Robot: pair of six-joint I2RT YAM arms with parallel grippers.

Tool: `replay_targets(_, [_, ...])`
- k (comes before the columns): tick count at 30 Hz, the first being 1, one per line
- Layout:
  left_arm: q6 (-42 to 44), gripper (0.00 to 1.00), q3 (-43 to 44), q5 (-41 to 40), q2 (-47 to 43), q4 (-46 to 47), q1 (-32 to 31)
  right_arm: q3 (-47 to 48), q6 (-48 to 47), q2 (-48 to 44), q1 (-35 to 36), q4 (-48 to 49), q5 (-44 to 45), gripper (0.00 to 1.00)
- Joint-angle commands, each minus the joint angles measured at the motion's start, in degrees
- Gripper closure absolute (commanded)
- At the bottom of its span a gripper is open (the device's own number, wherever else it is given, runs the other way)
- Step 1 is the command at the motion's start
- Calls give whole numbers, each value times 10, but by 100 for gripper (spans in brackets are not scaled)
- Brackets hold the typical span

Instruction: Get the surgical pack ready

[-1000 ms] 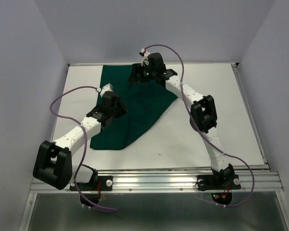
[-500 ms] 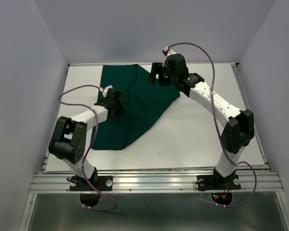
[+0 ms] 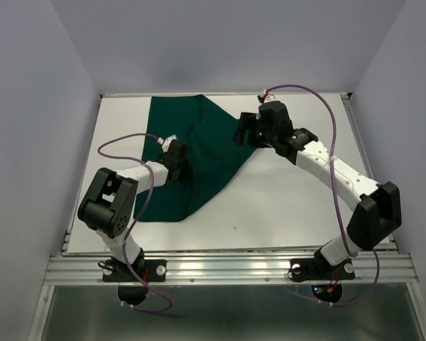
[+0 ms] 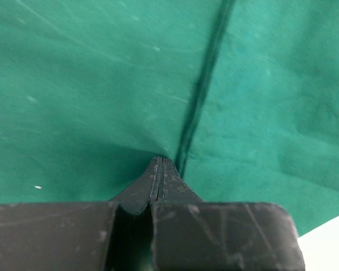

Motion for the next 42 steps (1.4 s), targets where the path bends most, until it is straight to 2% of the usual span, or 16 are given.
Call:
replay_targets(1, [-27, 100, -48, 17, 2, -14, -31, -16, 15, -33, 3, 26, 22, 21])
replay_targets(8, [-64, 100, -82, 31, -12, -6, -76, -78, 45, -17, 3, 47, -56, 21])
replay_targets(11, [-81, 100, -88, 51, -15, 1, -100, -109, 72, -8, 3, 57, -46, 20])
replay_targets(14, [-93, 100, -79, 79, 3, 22, -128, -143, 98, -7, 3, 59, 7, 18])
replay_targets(18, [-100, 100, -53, 91, 26, 22, -167, -199, 127, -7, 3, 61, 28, 10])
replay_targets(26, [-99, 100, -43, 116, -7, 6, -199, -295, 159, -46, 3, 93, 23, 11])
replay_targets(32, [-70, 100, -51, 32, -78, -78, -197, -332, 126, -45, 3, 134, -54, 15])
replay_targets(36, [-52, 100, -28, -13, -115, -129, -187, -381, 120, -17, 3, 246, -157, 25])
replay_targets(38, [-46, 100, -14, -21, -124, -142, -179, -388, 131, -6, 3, 262, -164, 32])
replay_targets(41, [-33, 100, 3, -41, -145, -168, -167, -393, 142, 4, 3, 266, -141, 53])
replay_targets(42, [-26, 100, 6, -48, -150, -177, -156, -396, 144, 2, 3, 268, -135, 58])
